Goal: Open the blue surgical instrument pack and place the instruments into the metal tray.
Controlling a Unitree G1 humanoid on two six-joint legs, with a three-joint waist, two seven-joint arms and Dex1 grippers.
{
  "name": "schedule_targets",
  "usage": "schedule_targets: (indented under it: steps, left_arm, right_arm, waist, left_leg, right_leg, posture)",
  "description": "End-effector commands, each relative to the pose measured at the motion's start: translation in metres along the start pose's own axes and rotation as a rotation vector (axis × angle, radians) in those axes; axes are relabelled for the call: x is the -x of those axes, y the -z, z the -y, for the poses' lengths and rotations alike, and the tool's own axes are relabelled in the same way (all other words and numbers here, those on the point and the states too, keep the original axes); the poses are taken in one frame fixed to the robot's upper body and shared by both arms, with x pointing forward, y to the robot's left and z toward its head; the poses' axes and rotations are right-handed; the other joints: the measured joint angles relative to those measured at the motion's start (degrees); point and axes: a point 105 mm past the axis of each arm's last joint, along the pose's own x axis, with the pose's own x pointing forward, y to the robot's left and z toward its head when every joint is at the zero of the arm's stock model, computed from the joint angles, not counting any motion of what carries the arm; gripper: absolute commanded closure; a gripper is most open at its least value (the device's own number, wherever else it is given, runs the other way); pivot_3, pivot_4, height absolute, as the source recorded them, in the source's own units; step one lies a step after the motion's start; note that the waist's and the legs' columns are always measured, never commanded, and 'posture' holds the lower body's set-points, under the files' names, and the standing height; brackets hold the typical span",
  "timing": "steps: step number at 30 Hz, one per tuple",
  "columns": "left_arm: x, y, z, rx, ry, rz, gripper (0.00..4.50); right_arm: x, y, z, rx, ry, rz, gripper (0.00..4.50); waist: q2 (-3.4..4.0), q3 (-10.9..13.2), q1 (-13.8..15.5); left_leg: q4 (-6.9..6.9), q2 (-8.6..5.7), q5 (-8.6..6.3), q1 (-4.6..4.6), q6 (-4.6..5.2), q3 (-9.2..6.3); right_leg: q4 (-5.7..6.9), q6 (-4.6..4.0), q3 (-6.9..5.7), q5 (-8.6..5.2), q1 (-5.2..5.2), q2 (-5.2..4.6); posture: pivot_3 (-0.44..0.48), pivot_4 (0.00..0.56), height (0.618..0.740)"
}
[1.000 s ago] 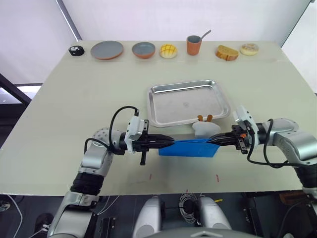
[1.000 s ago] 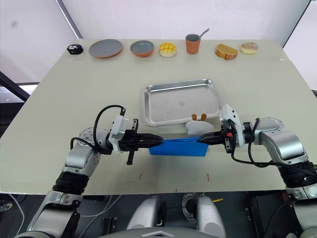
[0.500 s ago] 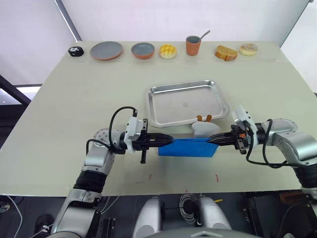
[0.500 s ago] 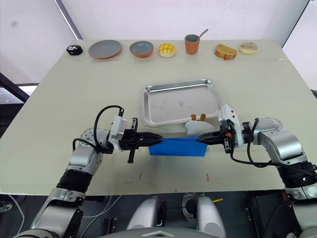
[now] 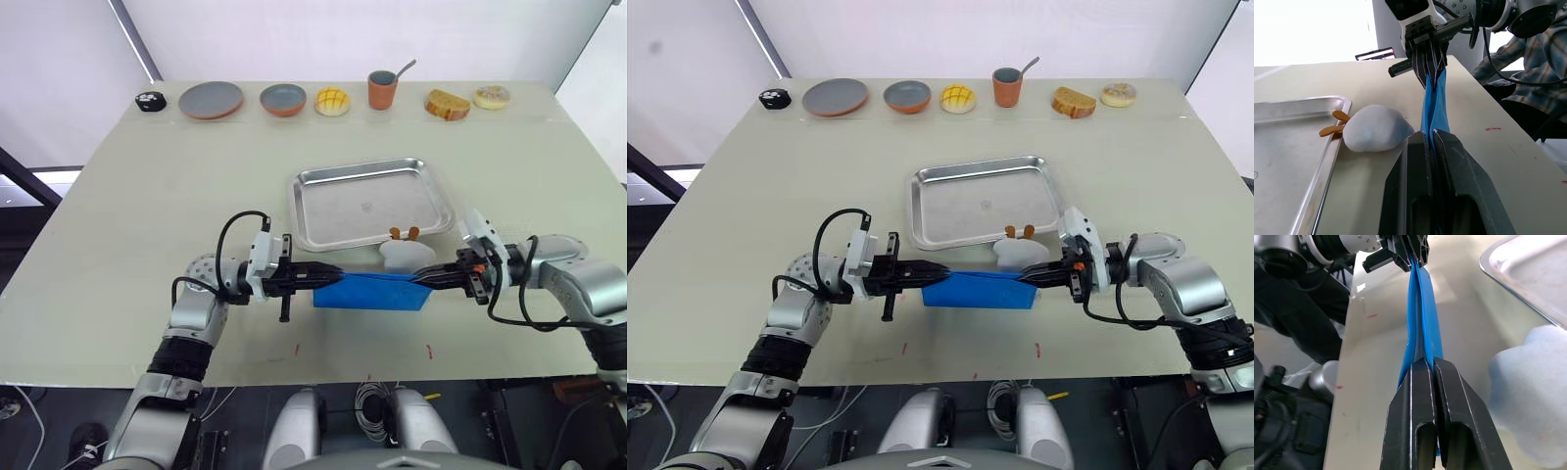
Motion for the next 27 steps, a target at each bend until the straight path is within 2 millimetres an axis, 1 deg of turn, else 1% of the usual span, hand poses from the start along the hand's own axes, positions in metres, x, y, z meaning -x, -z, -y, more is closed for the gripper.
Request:
schedule_targets:
  steps: [1,2,4,6,7,8,10,13,15,18,20,24,27]
  left_arm:
    - [0.006,0.006,0.002,0.015,-0.011,-0.053,4.50]
    - [0.006,0.006,0.002,0.013,-0.010,-0.055,4.50]
    - [0.005,0.005,0.003,0.010,-0.010,-0.056,4.50]
    - [0.005,0.004,0.003,0.005,-0.009,-0.057,4.50]
    - [0.005,0.003,0.004,0.003,-0.009,-0.057,4.50]
    - [0.005,0.001,0.004,0.000,-0.008,-0.056,4.50]
    - [0.004,0.000,0.005,-0.004,-0.007,-0.055,4.50]
    - [0.004,-0.001,0.005,-0.013,-0.002,-0.057,4.50]
    - [0.004,-0.002,0.006,-0.015,-0.001,-0.058,4.50]
    - [0.003,-0.004,0.006,-0.019,-0.001,-0.057,4.50]
    - [0.002,-0.006,0.006,-0.022,0.001,-0.057,4.50]
    - [0.000,-0.008,0.008,-0.026,0.005,-0.058,4.50]
    - [0.000,-0.009,0.009,-0.026,0.003,-0.060,4.50]
  right_arm:
    - [0.012,-0.012,-0.006,0.028,-0.004,0.006,3.05]
    - [0.018,-0.017,-0.003,0.033,0.021,0.023,2.63]
    - [0.027,-0.022,-0.001,0.028,0.046,0.044,1.66]
    - [0.043,-0.028,0.000,0.004,0.074,0.062,0.50]
    - [0.048,-0.030,0.002,0.005,0.097,0.066,0.19]
    - [0.051,-0.033,0.007,0.033,0.138,0.066,0.07]
    - [0.052,-0.038,0.014,0.060,0.184,0.065,0.07]
    - [0.045,-0.040,0.032,0.092,0.265,0.029,0.07]
    - [0.038,-0.036,0.047,0.098,0.312,0.001,0.07]
    - [0.031,-0.022,0.063,0.105,0.348,-0.087,0.07]
    - [0.027,-0.016,0.071,0.091,0.366,-0.113,0.07]
    - [0.017,-0.008,0.076,0.069,0.343,-0.160,0.07]
    - [0.011,-0.004,0.075,0.067,0.306,-0.187,0.07]
  waist:
    - [0.00,0.0,0.1]
    - [0.00,0.0,0.1]
    - [0.00,0.0,0.1]
    - [0.01,0.0,0.2]
    - [0.01,0.0,0.2]
    - [0.01,0.0,0.1]
    - [0.01,0.0,-0.1]
    - [0.01,0.0,-0.2]
    - [0.01,0.0,-0.2]
    - [0.01,0.0,-0.1]
    - [0.02,0.0,-0.1]
    - [0.05,0.1,0.0]
    - [0.05,0.1,0.1]
  left_leg:
    - [0.00,0.00,0.00,-0.01,0.00,0.00]
    - [0.00,0.00,0.00,-0.02,0.00,0.00]
    - [0.00,0.00,0.00,-0.02,0.00,0.01]
    - [0.00,-0.01,0.00,-0.02,0.00,0.00]
    - [0.00,-0.01,0.00,-0.03,0.00,0.00]
    - [0.00,-0.01,0.00,-0.03,0.00,0.01]
    - [0.00,0.00,0.00,-0.03,0.00,0.02]
    - [-0.02,-0.01,0.00,-0.02,0.00,0.03]
    - [-0.02,-0.01,0.00,-0.04,0.00,0.03]
    - [-0.02,-0.01,0.00,-0.07,0.00,0.03]
    - [-0.02,-0.01,0.00,-0.08,0.00,0.05]
    - [-0.02,-0.01,0.00,-0.08,0.00,0.05]
    - [-0.02,0.00,0.00,-0.08,0.00,0.04]
  right_leg:
    - [0.00,0.00,0.00,0.00,0.00,0.00]
    - [0.00,0.00,0.00,0.00,0.00,-0.01]
    - [0.00,0.00,0.00,0.00,0.00,-0.01]
    - [0.00,0.00,0.00,0.00,0.00,-0.01]
    - [-0.01,0.00,0.00,0.00,0.00,-0.02]
    - [-0.01,0.00,0.00,0.00,0.00,-0.03]
    - [-0.01,0.00,0.02,0.00,-0.01,-0.02]
    - [0.00,0.00,0.02,0.00,-0.02,0.02]
    - [-0.01,0.00,0.03,0.00,-0.02,0.01]
    - [-0.03,0.00,0.02,0.00,-0.03,-0.01]
    - [-0.04,0.00,0.02,0.00,-0.03,-0.05]
    - [-0.03,0.00,0.02,0.00,-0.04,-0.07]
    - [-0.03,0.00,0.01,0.00,-0.04,-0.07]
  posture:
    - [0.000,0.150,0.740]
    - [0.000,0.150,0.740]
    - [0.000,0.150,0.740]
    - [0.000,0.150,0.740]
    - [0.000,0.150,0.740]
    - [0.000,0.150,0.740]
    - [0.000,0.150,0.740]
    - [0.000,0.150,0.740]
    - [0.000,0.150,0.740]
    - [0.000,0.150,0.740]
    - [0.000,0.150,0.740]
    - [0.000,0.150,0.740]
    - [0.000,0.150,0.740]
